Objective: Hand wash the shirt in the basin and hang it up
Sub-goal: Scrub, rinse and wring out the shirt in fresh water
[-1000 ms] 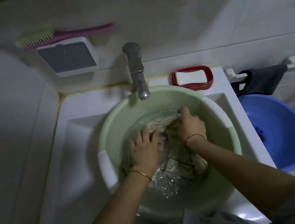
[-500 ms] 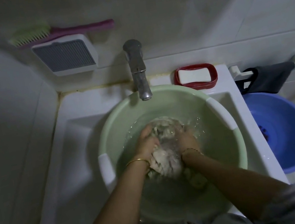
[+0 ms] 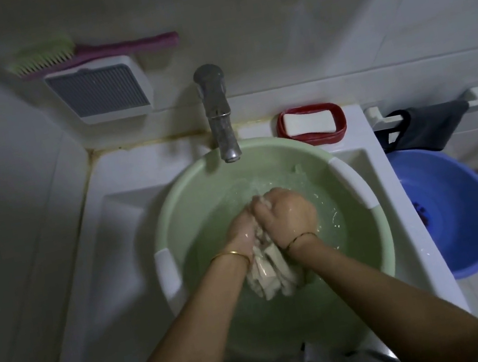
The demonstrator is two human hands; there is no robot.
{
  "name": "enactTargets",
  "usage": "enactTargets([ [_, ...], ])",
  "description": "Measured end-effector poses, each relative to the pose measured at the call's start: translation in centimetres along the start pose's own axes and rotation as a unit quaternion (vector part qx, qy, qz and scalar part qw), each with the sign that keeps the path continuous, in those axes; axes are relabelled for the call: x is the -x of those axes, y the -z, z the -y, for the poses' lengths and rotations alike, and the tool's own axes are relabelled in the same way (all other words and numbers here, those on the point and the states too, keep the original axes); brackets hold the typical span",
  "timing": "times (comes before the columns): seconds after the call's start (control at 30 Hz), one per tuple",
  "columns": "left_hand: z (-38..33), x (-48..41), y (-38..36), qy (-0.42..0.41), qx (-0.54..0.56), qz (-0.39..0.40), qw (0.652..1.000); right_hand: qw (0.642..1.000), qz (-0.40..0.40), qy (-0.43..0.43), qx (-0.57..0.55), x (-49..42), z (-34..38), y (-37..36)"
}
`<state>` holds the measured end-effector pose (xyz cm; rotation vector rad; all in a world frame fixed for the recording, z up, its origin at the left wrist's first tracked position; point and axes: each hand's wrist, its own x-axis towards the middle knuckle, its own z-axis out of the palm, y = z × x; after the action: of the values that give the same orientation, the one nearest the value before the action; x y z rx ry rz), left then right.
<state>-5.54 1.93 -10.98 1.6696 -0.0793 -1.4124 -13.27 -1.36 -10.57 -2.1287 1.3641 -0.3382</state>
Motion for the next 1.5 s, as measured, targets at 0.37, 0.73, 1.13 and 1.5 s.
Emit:
enactTargets([
  [0.37,4.0,-1.3,4.5,-0.172,-0.712,-0.158,0.662,0.944,0.223,-0.047,0.238,1.4,-5.3,-3.5],
  [0.73,2.4,-0.1,4.1,-0.212,-0.771,-0.129,0.586,0.963,0.212,-0.149,0.071,-1.3,-6.2,-4.2],
  [1.13,-0.7,3.5,4.2,-0.323,-0.305,0.127,0.887,0.727,0.335,-0.308,-0.515,-1.4,-2.9,3.8],
  [1.5,-1.4,3.2,3.3,-0.325,-0.266,-0.089,0.903,0.947,0.241,0.072,-0.198,1.1,-3.8,4.8],
])
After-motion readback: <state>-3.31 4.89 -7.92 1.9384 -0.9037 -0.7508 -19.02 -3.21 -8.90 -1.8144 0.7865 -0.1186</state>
